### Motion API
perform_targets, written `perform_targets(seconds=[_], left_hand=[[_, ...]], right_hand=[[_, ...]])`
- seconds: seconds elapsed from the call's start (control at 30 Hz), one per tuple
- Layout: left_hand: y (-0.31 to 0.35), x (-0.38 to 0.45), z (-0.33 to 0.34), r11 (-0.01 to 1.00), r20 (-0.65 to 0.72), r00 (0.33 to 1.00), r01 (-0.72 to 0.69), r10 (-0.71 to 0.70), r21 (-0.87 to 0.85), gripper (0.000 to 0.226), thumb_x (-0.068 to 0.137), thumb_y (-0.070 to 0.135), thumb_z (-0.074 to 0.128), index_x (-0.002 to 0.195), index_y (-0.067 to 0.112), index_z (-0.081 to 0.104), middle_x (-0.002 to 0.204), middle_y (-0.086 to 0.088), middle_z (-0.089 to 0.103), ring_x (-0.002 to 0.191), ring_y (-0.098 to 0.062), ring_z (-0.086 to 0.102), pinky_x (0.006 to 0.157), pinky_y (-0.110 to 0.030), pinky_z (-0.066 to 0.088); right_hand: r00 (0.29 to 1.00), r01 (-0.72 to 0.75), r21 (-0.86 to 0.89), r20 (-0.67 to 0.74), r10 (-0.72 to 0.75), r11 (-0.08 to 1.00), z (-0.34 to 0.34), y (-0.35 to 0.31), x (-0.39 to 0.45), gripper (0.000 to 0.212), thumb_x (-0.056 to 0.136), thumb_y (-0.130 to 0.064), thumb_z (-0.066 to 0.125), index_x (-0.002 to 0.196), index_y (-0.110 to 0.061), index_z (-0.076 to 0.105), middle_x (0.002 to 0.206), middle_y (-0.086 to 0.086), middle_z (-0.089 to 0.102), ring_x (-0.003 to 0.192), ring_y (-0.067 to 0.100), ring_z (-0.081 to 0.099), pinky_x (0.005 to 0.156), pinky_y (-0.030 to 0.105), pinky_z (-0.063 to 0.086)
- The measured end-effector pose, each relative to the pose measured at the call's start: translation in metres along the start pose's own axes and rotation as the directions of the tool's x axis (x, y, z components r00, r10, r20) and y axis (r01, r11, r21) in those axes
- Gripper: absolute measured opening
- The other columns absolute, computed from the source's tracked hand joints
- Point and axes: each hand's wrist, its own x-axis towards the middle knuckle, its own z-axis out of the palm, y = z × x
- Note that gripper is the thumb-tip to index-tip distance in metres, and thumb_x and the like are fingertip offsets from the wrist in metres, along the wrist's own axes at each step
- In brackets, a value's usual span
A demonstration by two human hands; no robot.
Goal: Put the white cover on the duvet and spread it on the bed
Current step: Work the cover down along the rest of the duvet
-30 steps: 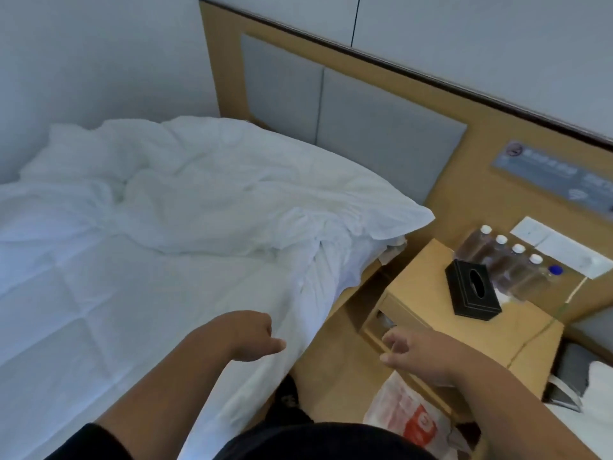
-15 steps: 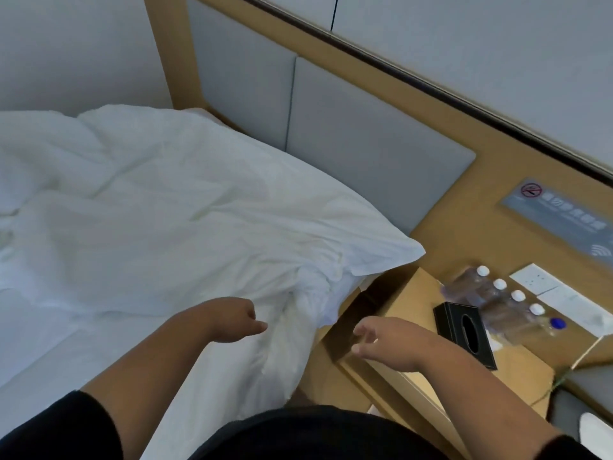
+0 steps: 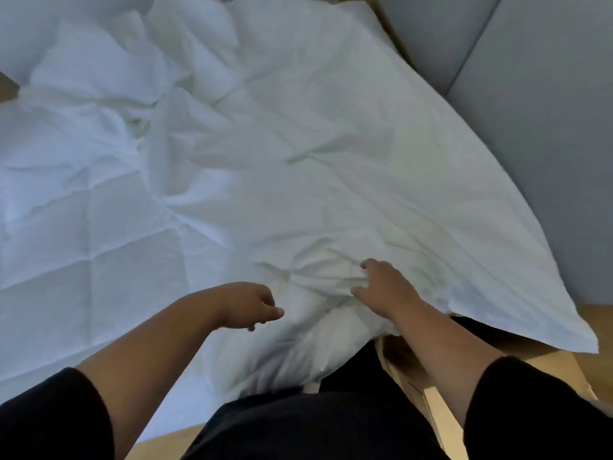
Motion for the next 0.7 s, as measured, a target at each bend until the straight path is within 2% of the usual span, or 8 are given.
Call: perform_targets(seconds=[0.1,0.2,0.27,0.33,0.5,0.53,0.63,0.7], left_hand=[[0.013,0.013,0.020,0.934,0.081,0.997,0.043,-0.015,-0.355,0.026,0.096,0.045,0.059,0.108,0.023,0.066,0.101,0.008,0.074,0.088,-0.010,0.073,0.091,-0.036,0.054],[0.024,0.037,0.044,0.819,0.144,0.989,0.103,-0.026,-0.564,0.026,0.098,0.036,0.060,0.111,0.016,0.066,0.104,-0.001,0.075,0.089,-0.017,0.073,0.084,-0.033,0.054],[0.035,0.056,0.062,0.697,0.152,0.988,0.134,-0.036,-0.705,0.025,0.099,0.029,0.059,0.112,0.010,0.067,0.104,-0.006,0.075,0.092,-0.023,0.073,0.080,-0.034,0.053],[0.049,0.070,0.078,0.518,0.148,0.988,0.152,-0.049,-0.842,0.024,0.099,0.024,0.058,0.112,0.006,0.066,0.103,-0.009,0.075,0.093,-0.025,0.073,0.076,-0.035,0.052],[0.090,0.088,0.097,0.454,0.075,0.997,0.051,0.035,-0.890,0.036,0.094,0.030,0.067,0.127,0.017,0.059,0.128,0.000,0.064,0.117,-0.014,0.062,0.090,-0.035,0.052],[0.098,0.090,0.098,0.361,0.054,0.995,0.020,0.085,-0.932,0.050,0.091,0.032,0.071,0.136,0.019,0.053,0.136,0.002,0.059,0.125,-0.013,0.056,0.095,-0.036,0.051],[0.125,0.094,0.092,-0.118,-0.096,0.964,-0.069,0.250,-0.991,0.072,0.074,0.040,0.082,0.136,0.016,0.055,0.136,-0.001,0.061,0.125,-0.018,0.056,0.101,-0.043,0.047],[0.145,0.092,0.076,-0.275,-0.172,0.921,-0.075,0.350,-0.959,0.073,0.070,0.042,0.086,0.131,0.007,0.062,0.130,-0.013,0.065,0.120,-0.028,0.061,0.105,-0.047,0.047]], right_hand=[[0.999,0.032,-0.207,-0.029,-0.038,0.978,0.018,0.018,0.046,0.098,0.073,-0.066,0.072,0.149,-0.020,0.032,0.146,0.006,0.042,0.132,0.029,0.045,0.106,0.043,0.041],[0.988,0.063,-0.300,-0.116,-0.102,0.952,0.038,0.034,0.069,0.070,0.083,-0.050,0.069,0.138,-0.014,0.045,0.135,0.007,0.052,0.122,0.028,0.053,0.099,0.038,0.042],[0.981,0.094,-0.233,-0.144,-0.130,0.968,0.038,0.041,0.075,0.031,0.093,-0.027,0.055,0.118,-0.010,0.056,0.120,0.010,0.061,0.109,0.030,0.058,0.085,0.035,0.043],[0.986,0.121,-0.124,-0.104,-0.134,0.985,0.027,0.044,0.075,0.014,0.094,-0.019,0.048,0.100,-0.011,0.058,0.106,0.011,0.064,0.099,0.032,0.060,0.072,0.033,0.038],[0.982,0.167,0.161,-0.114,-0.150,0.973,-0.048,0.043,0.053,0.018,0.091,-0.019,0.052,0.078,-0.007,0.052,0.074,0.003,0.056,0.076,0.027,0.053,0.058,0.034,0.033],[0.979,0.179,0.233,-0.138,-0.150,0.956,-0.063,0.040,0.045,0.019,0.090,-0.017,0.052,0.074,-0.006,0.049,0.070,0.001,0.052,0.071,0.023,0.050,0.057,0.033,0.033],[0.969,0.236,0.314,-0.142,-0.201,0.920,-0.096,0.030,0.011,0.020,0.084,-0.019,0.051,0.067,-0.013,0.043,0.064,0.000,0.047,0.062,0.018,0.043,0.057,0.033,0.034],[0.965,0.263,0.293,-0.098,-0.244,0.919,-0.102,0.029,-0.007,0.019,0.079,-0.027,0.050,0.075,-0.009,0.053,0.072,0.008,0.057,0.068,0.024,0.053,0.062,0.035,0.043]])
